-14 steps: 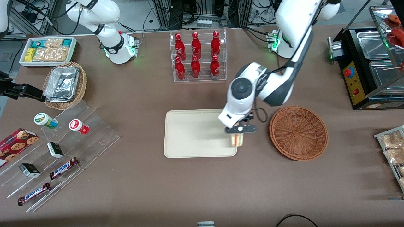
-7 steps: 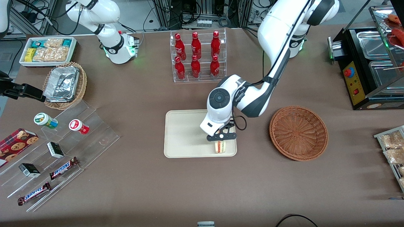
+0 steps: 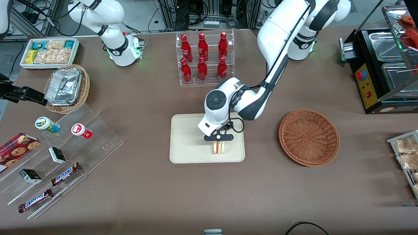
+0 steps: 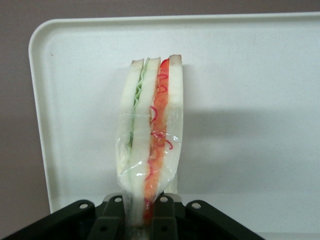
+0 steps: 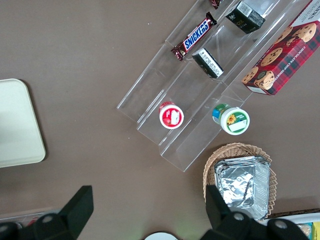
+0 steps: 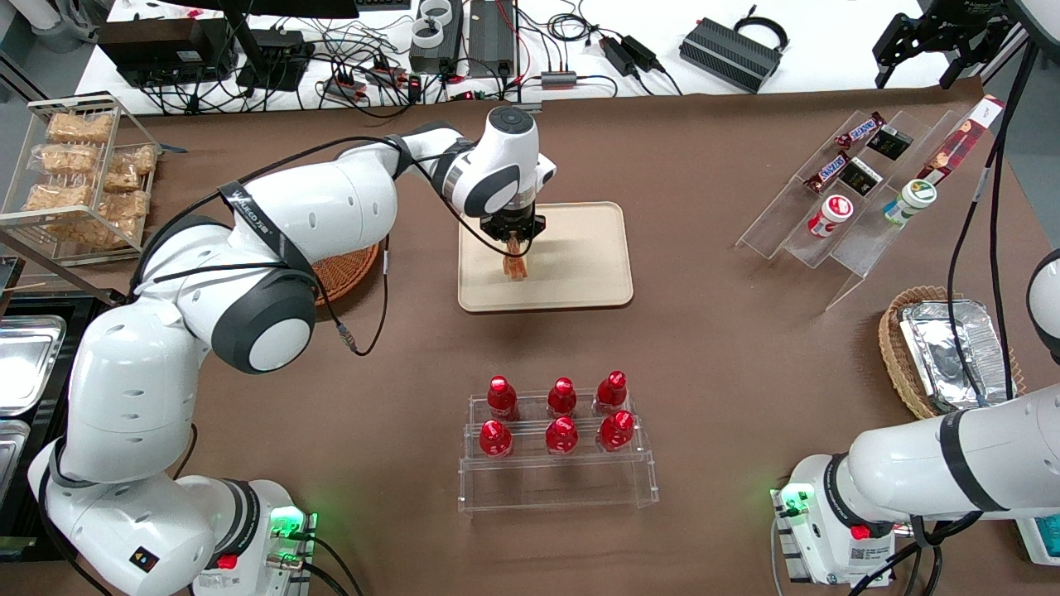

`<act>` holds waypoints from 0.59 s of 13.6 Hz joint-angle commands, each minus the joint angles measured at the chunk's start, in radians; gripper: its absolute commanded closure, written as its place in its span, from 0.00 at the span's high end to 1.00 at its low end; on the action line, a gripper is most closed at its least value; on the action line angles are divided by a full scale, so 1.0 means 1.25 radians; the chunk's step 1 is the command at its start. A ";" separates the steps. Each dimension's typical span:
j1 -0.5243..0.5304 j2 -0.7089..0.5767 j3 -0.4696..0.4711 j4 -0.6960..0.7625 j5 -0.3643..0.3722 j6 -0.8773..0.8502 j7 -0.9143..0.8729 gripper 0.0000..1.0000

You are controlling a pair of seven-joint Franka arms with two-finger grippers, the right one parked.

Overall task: Place sandwich from basket to tray
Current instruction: 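Lower the sandwich onto the tray and open the left gripper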

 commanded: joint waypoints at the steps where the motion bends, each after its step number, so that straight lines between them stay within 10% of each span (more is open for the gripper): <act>1: -0.014 0.019 0.004 0.025 -0.006 -0.009 0.022 0.00; 5: -0.027 0.031 0.004 0.024 -0.006 -0.004 0.016 0.00; 7: -0.027 0.037 0.005 0.024 -0.006 -0.002 0.014 0.98; 8: -0.027 0.037 0.005 0.024 -0.006 -0.002 0.012 1.00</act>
